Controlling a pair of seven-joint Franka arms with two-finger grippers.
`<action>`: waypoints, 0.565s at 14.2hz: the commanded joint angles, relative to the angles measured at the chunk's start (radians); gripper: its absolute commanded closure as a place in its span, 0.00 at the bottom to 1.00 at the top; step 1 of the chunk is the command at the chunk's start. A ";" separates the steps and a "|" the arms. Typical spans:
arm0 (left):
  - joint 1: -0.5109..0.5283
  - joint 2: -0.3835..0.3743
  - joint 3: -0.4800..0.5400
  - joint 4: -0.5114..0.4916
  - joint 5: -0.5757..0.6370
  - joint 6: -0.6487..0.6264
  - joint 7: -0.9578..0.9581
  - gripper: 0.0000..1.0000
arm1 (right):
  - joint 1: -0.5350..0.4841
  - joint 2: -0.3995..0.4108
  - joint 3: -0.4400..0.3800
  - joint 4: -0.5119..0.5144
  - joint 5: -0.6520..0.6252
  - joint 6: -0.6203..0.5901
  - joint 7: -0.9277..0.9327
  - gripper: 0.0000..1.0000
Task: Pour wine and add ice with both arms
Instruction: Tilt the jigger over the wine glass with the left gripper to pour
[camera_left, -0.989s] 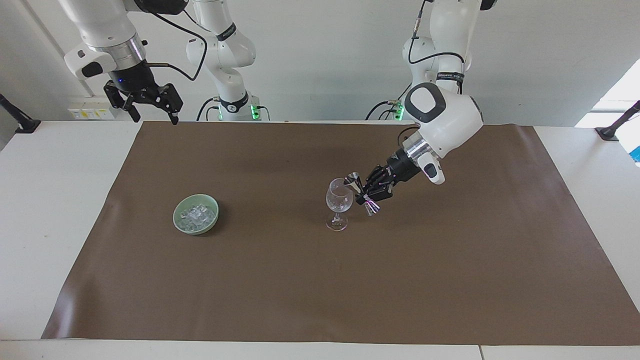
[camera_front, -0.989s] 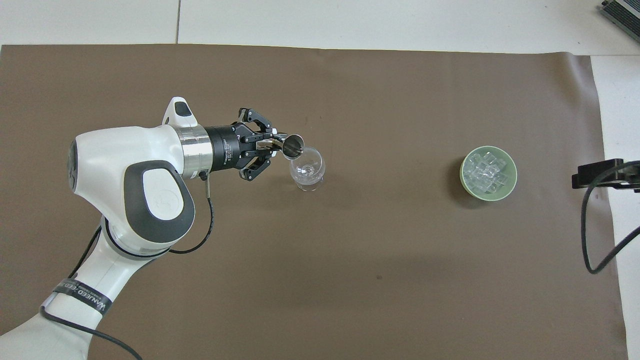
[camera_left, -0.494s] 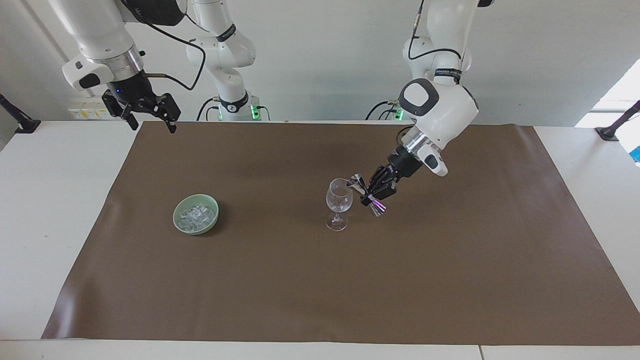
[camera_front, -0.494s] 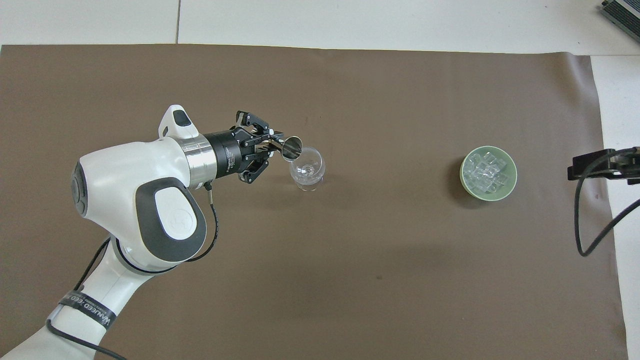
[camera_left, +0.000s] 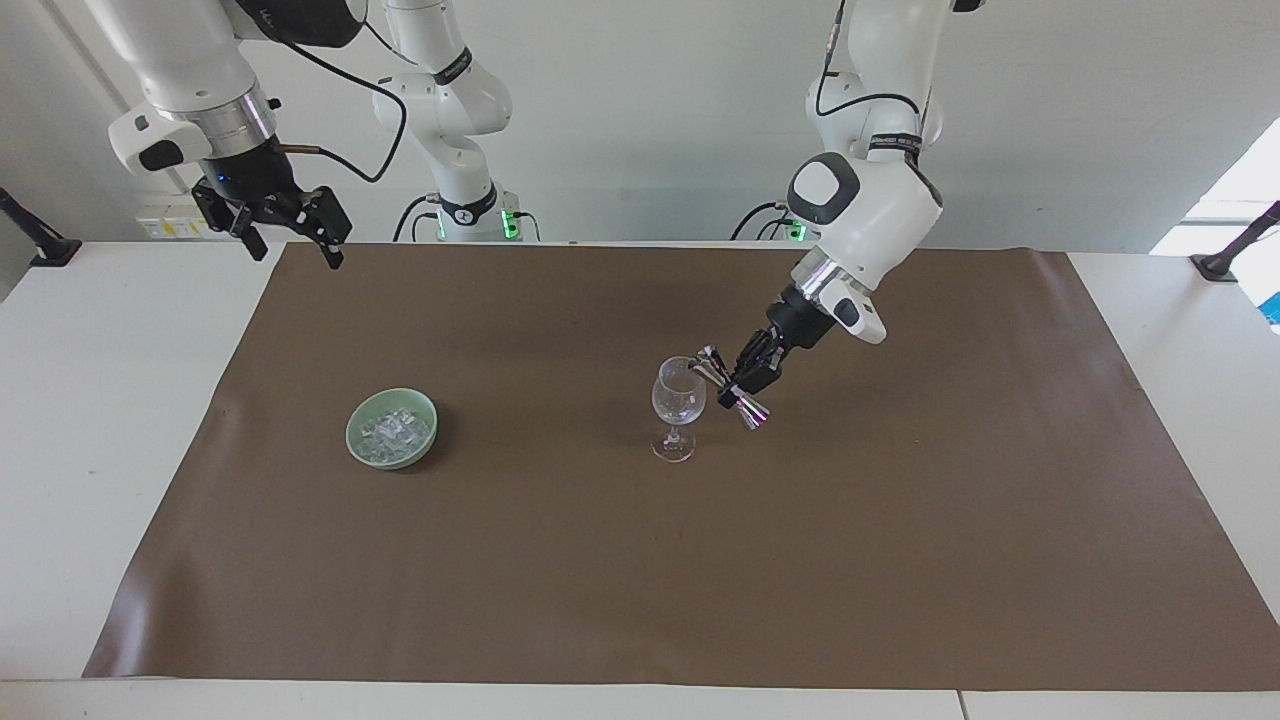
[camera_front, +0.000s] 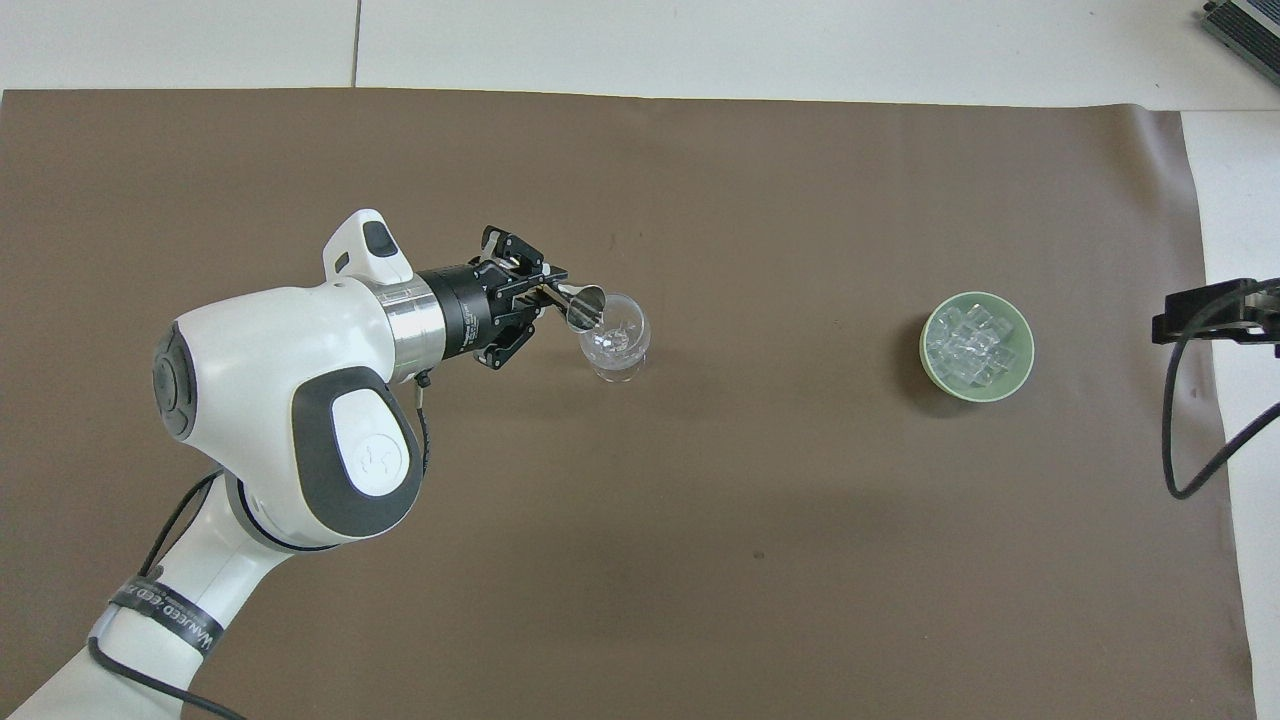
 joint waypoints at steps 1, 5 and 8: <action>-0.024 -0.032 0.016 -0.035 0.021 0.054 0.001 1.00 | -0.011 -0.011 0.016 -0.024 0.015 0.046 0.014 0.00; -0.039 -0.031 0.016 -0.036 0.026 0.131 0.003 1.00 | -0.019 -0.034 0.016 -0.076 0.017 0.055 0.013 0.00; -0.047 -0.029 0.016 -0.042 0.079 0.142 0.003 1.00 | -0.019 -0.039 0.016 -0.079 0.017 0.046 0.013 0.00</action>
